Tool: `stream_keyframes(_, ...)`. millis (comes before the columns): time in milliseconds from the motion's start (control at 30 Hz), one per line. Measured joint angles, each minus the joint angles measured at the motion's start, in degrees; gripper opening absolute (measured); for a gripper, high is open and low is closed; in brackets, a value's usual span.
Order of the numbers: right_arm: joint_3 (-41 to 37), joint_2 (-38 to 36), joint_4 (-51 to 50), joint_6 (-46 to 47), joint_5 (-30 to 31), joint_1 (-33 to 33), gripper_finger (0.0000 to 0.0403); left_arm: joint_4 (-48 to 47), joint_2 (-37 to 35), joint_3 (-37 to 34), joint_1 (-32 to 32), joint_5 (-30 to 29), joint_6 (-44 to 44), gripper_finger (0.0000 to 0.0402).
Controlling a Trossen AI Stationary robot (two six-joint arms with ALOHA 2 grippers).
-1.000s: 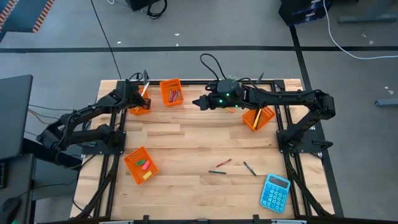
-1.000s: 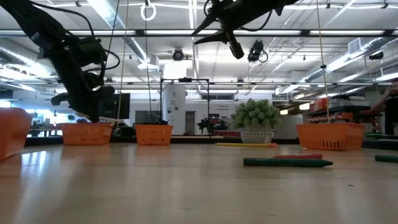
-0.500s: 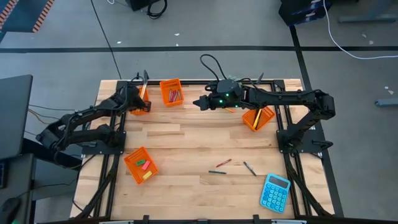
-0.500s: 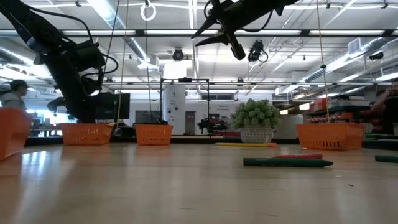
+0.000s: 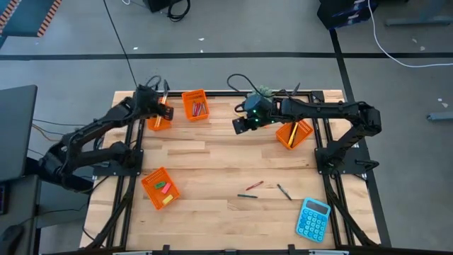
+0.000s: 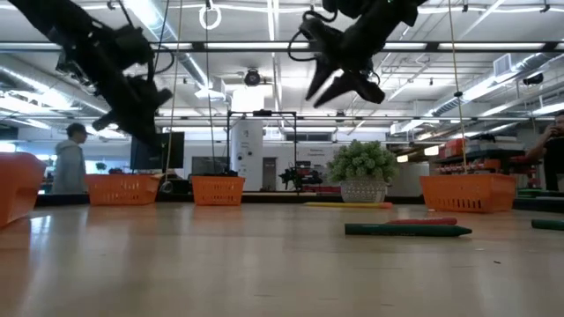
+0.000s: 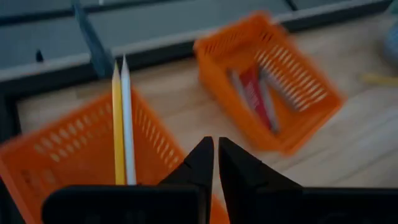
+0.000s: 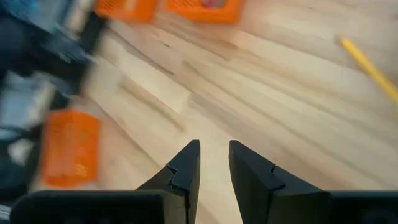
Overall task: Sort crayons/erasers/pens/pencils in bins
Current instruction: Put the yellow pencil into the top left orange bin
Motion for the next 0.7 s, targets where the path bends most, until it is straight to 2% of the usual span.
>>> stream_keyframes(200,0.0,0.01,-1.84,-8.92,-0.38,-2.09,0.0092,-5.08,-3.2,8.92,-1.41,0.07,-0.5,0.0017)
stream_keyframes(400,0.0,0.02,-1.75,-17.44,-0.66,-4.79,0.0092,-10.46,-3.44,17.27,-4.42,0.09,-0.5,0.0014)
stream_keyframes(533,0.0,0.02,-1.26,-24.76,-1.31,-4.91,0.0092,-10.85,-3.44,20.13,-6.91,0.09,-1.8,0.002)
stream_keyframes(700,0.15,0.03,1.64,-28.56,-1.55,-4.54,0.0092,-10.66,-3.44,22.27,-10.17,0.11,-5.46,0.0023)
